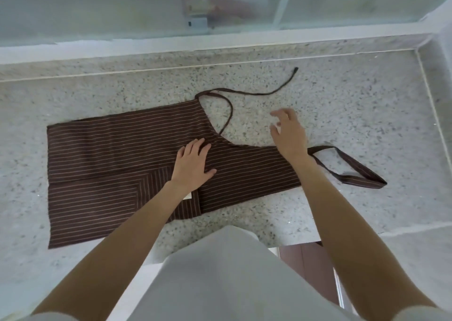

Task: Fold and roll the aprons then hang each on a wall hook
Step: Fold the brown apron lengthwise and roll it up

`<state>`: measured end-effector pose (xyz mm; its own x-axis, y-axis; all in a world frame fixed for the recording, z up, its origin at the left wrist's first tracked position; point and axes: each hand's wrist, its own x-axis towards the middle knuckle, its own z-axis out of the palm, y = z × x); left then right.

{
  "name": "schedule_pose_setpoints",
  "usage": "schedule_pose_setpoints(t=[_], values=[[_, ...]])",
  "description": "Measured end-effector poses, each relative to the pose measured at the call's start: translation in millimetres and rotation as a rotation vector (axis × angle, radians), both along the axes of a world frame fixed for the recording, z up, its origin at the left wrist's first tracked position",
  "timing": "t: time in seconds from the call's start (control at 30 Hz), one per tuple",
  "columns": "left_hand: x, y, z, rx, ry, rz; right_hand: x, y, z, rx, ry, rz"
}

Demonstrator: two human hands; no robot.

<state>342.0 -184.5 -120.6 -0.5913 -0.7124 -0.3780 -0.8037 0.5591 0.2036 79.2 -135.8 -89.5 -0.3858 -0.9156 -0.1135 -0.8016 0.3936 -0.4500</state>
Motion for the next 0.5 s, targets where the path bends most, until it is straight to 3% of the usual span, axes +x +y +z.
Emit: schedule_pose_setpoints(t=[0.17,0.23,0.33,0.43,0.5], values=[[-10,31,-5,-0.068,-0.085,0.044,-16,101,-26,0.109,0.141,-0.268],[-13,40,-5,-0.072,-0.099,0.076,-21,123,-34,0.145,0.107,-0.322],[-14,48,-4,-0.038,-0.077,0.159,-31,131,-31,0.134,-0.121,-0.28],[-7,59,-6,0.035,-0.01,0.245,-48,142,-24,0.143,-0.068,-0.201],[1,63,-9,0.077,-0.011,0.195,-55,150,-23,0.187,0.008,-0.187]])
